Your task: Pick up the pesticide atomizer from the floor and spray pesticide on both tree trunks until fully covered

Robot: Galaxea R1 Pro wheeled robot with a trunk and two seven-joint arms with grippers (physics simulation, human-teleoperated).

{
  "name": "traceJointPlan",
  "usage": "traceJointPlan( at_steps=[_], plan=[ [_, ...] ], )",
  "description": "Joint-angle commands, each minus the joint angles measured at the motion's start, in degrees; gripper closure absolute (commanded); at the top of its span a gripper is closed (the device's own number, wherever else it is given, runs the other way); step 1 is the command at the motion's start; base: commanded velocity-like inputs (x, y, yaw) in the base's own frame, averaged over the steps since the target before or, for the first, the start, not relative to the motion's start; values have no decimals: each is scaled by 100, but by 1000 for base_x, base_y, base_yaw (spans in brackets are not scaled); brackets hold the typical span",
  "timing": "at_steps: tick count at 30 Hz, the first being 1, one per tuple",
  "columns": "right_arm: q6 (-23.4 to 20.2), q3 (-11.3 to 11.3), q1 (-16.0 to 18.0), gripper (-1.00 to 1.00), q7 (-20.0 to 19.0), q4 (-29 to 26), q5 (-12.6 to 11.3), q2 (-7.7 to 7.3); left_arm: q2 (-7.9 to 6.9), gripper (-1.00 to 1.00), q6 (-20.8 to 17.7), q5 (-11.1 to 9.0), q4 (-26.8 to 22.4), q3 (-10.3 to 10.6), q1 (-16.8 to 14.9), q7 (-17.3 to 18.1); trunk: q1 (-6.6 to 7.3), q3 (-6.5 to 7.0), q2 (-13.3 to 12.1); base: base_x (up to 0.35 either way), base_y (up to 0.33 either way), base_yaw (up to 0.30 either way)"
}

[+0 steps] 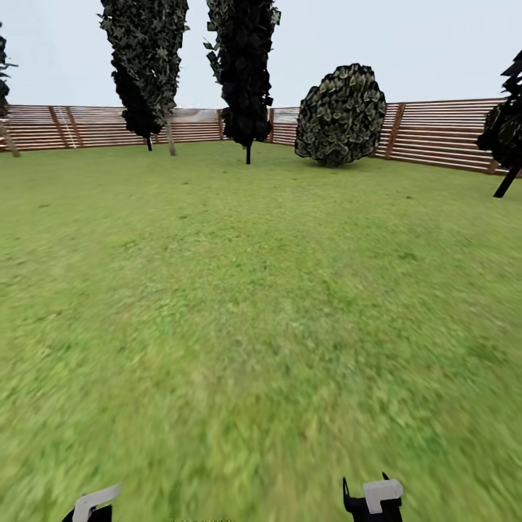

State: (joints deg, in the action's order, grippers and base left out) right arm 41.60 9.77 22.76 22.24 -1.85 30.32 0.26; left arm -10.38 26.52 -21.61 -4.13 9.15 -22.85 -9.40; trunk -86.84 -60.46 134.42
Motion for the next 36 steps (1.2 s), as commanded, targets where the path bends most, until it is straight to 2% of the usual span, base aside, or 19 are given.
traceJointPlan(
  at_steps=[1, 36],
  plan=[
    [0, -1, 0, -100, 0, 0, 1, 0, -3, 100, 4, -5, 0, -1, 0, 0, 0, 0, 0, 0, 0, 282],
    [-3, -1, -9, -100, 0, 4, 1, 0, -6, 100, -11, -9, 1, -1, 0, -1, 0, 35, 0, 0, 0, 277]
  ],
)
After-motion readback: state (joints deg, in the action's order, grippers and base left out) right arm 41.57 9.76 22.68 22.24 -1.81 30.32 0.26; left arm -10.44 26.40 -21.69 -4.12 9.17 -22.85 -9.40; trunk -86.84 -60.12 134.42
